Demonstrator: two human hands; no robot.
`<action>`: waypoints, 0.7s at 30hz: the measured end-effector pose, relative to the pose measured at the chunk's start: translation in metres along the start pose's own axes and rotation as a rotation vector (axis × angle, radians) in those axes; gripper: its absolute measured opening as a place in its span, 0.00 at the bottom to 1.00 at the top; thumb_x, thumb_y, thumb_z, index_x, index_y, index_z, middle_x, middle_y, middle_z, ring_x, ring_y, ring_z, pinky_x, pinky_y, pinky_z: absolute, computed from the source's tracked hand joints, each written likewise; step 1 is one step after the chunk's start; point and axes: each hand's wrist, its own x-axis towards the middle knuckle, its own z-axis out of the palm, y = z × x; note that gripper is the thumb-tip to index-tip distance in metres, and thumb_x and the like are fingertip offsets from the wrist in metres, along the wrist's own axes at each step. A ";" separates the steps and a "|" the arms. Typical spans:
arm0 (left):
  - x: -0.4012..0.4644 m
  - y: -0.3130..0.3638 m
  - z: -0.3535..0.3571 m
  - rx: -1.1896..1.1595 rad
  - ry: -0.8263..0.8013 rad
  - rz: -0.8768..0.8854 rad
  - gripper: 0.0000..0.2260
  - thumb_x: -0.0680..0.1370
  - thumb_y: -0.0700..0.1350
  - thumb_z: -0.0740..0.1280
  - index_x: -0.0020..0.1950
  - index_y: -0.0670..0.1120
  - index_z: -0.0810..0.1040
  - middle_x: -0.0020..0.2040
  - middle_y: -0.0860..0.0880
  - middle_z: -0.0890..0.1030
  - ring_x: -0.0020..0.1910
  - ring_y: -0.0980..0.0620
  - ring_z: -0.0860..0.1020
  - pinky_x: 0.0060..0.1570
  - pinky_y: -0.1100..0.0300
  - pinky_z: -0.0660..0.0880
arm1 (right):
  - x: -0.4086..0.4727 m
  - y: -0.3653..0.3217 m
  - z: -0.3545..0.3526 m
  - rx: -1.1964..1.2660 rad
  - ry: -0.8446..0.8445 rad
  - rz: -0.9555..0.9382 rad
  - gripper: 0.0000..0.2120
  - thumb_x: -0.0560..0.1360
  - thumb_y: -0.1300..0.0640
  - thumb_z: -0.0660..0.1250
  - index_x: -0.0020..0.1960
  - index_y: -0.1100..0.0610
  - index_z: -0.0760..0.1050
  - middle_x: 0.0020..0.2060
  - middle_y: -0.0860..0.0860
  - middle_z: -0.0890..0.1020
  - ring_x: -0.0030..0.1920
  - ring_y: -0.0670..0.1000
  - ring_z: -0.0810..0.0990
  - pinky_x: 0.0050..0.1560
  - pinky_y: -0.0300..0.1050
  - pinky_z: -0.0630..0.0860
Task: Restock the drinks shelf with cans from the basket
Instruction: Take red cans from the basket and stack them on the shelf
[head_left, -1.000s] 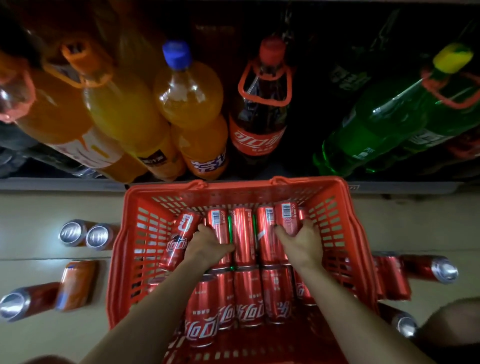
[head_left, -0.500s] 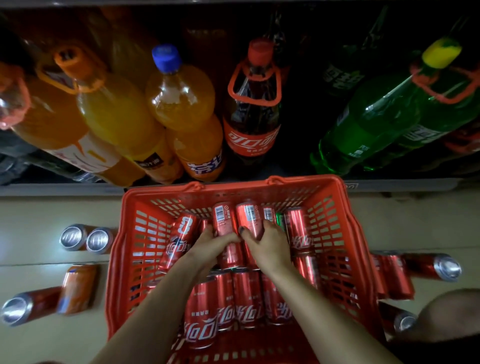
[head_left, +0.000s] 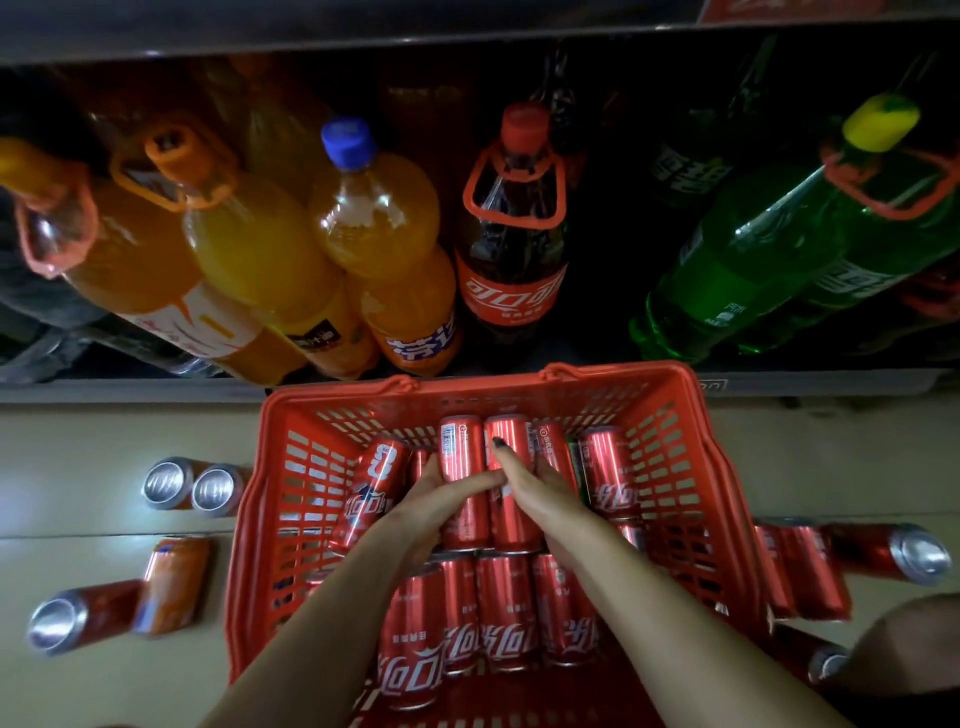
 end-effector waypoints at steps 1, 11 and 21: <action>0.001 0.000 0.001 0.019 0.005 0.008 0.35 0.70 0.50 0.82 0.73 0.55 0.68 0.61 0.51 0.84 0.53 0.55 0.86 0.47 0.60 0.82 | 0.000 0.000 -0.001 0.038 -0.015 0.037 0.53 0.63 0.20 0.65 0.80 0.49 0.62 0.71 0.53 0.76 0.67 0.57 0.78 0.68 0.56 0.75; 0.000 -0.006 0.002 0.127 0.096 0.172 0.34 0.68 0.45 0.84 0.70 0.52 0.73 0.58 0.51 0.87 0.57 0.54 0.86 0.60 0.53 0.82 | -0.005 0.015 0.001 0.218 -0.073 -0.091 0.51 0.60 0.28 0.77 0.78 0.44 0.65 0.69 0.48 0.78 0.65 0.51 0.80 0.64 0.51 0.78; -0.092 0.034 0.032 0.115 0.164 0.364 0.34 0.67 0.45 0.85 0.68 0.50 0.74 0.58 0.51 0.86 0.58 0.51 0.85 0.59 0.52 0.82 | -0.094 -0.021 -0.010 0.261 -0.004 -0.289 0.23 0.71 0.53 0.79 0.64 0.45 0.78 0.55 0.44 0.87 0.54 0.44 0.86 0.58 0.45 0.81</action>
